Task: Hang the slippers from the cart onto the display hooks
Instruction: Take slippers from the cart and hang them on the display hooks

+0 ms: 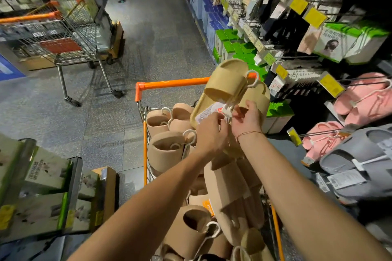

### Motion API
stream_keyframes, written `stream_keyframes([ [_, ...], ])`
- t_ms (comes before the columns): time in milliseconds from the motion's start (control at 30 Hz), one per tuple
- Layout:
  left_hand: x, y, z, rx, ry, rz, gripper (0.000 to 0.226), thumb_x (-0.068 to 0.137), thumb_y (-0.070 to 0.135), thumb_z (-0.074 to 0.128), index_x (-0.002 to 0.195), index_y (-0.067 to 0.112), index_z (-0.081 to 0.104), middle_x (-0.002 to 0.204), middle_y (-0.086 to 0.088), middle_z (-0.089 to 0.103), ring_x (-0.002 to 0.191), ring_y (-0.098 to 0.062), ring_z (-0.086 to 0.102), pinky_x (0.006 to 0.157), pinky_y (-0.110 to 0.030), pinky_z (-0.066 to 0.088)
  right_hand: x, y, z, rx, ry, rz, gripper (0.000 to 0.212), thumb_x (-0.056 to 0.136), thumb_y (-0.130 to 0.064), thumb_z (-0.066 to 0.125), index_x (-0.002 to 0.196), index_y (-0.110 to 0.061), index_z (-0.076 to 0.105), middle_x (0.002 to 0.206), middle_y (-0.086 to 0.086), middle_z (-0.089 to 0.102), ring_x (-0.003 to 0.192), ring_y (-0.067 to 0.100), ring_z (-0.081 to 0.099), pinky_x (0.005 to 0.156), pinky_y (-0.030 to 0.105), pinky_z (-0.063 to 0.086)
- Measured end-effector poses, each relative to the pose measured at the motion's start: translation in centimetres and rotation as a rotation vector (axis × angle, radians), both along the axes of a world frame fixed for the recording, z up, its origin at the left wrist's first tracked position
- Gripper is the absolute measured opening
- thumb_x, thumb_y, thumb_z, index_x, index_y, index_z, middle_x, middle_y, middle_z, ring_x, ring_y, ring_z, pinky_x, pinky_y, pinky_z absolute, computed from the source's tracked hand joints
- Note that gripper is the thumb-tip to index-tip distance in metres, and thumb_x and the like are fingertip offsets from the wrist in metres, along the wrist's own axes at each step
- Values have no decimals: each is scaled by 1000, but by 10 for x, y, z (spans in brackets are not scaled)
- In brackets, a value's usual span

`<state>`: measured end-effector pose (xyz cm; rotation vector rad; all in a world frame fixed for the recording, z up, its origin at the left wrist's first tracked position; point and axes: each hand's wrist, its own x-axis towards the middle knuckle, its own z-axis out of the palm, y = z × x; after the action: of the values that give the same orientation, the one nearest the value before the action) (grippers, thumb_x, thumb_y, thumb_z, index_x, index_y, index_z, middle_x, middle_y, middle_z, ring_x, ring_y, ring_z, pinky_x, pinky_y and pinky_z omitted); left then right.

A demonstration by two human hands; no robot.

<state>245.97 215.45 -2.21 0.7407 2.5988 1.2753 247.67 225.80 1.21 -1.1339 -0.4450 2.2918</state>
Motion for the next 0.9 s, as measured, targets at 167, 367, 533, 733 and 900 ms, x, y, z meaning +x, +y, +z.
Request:
stream_keyframes([
  [167, 5, -8, 31, 90, -22, 53, 26, 94, 44, 42, 102, 25, 58, 94, 6, 67, 88, -17, 63, 81, -46, 54, 15, -19, 43, 82, 8, 119, 32, 96, -25, 56, 69, -12, 47, 55, 1, 51, 33, 7, 42, 35, 13, 36],
  [367, 25, -27, 99, 192, -5, 87, 23, 94, 44, 48, 94, 23, 57, 86, 4, 67, 81, -18, 62, 77, -47, 54, 47, -42, 94, 167, 47, 68, 22, 95, -22, 60, 79, -9, 52, 65, 5, 57, 33, 7, 48, 34, 15, 39],
  [533, 45, -48, 181, 190, 311, 87, 27, 93, 39, 57, 110, 19, 53, 103, 0, 54, 95, -19, 50, 85, -41, 48, 84, -67, 153, 226, 139, 80, 27, 95, -26, 60, 73, -12, 53, 50, -1, 56, 40, 11, 54, 46, 20, 49],
  [733, 97, -57, 299, 168, 610, 23, 45, 88, 30, 60, 130, 16, 53, 129, -11, 47, 116, -34, 42, 95, -47, 40, 153, -97, 239, 471, 245, 8, 23, 89, -20, 65, 101, 0, 69, 78, 15, 72, 63, 27, 69, 55, 30, 55],
  [900, 172, -62, 368, 207, 596, -19, 48, 96, 35, 47, 143, 22, 46, 138, -5, 45, 126, -33, 37, 100, -48, 32, 227, -123, 306, 523, 374, -50, 37, 95, -19, 58, 124, 4, 64, 106, 18, 71, 83, 24, 67, 78, 34, 53],
])
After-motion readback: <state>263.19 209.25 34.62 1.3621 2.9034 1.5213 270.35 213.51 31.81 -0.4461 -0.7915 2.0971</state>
